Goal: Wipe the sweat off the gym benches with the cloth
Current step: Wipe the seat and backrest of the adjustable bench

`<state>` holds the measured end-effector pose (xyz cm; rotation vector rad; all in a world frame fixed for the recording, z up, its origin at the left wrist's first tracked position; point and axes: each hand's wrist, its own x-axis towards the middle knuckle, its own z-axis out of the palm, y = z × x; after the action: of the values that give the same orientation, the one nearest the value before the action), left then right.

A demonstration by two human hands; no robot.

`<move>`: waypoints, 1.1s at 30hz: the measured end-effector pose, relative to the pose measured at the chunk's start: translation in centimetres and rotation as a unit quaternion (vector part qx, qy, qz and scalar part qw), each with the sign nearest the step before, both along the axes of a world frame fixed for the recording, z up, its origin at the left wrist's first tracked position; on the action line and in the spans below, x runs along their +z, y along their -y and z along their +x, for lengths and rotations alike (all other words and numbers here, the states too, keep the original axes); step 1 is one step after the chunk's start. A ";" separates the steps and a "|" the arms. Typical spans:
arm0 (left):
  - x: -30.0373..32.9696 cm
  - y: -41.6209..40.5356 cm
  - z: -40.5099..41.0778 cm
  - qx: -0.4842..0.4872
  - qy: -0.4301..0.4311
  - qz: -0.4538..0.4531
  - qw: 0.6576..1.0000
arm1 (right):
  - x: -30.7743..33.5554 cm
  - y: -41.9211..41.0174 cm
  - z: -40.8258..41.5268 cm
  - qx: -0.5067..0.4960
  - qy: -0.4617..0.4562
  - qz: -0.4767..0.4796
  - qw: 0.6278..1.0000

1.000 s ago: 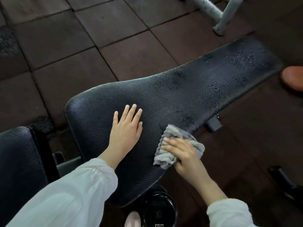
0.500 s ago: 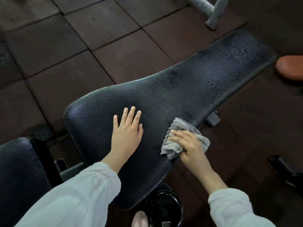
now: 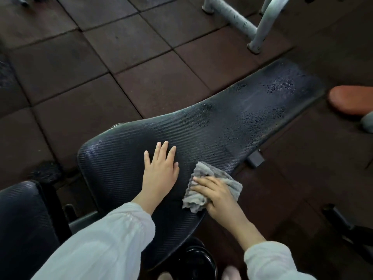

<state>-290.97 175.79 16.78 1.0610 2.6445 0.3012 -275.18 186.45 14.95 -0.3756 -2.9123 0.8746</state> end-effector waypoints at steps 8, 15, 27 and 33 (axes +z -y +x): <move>-1.6 -1.7 0.8 0.034 -0.030 0.004 0.999 | 0.1 -7.2 -6.2 -0.137 -0.027 0.027 0.990; -1.6 -2.6 1.5 0.078 -0.037 -0.003 0.996 | 0.1 -8.3 -2.0 0.114 -0.026 0.098 0.988; -1.5 -3.6 2.0 0.142 -0.019 0.007 0.990 | -0.2 -10.0 -7.7 0.080 -0.046 0.060 0.994; -1.9 -3.7 2.3 0.136 -0.031 -0.006 0.990 | -1.0 -14.1 -4.8 0.078 -0.092 0.081 0.989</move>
<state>-288.71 179.53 14.86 0.7145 2.8447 0.3096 -280.01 200.58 13.94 -0.0506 -2.8414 0.6445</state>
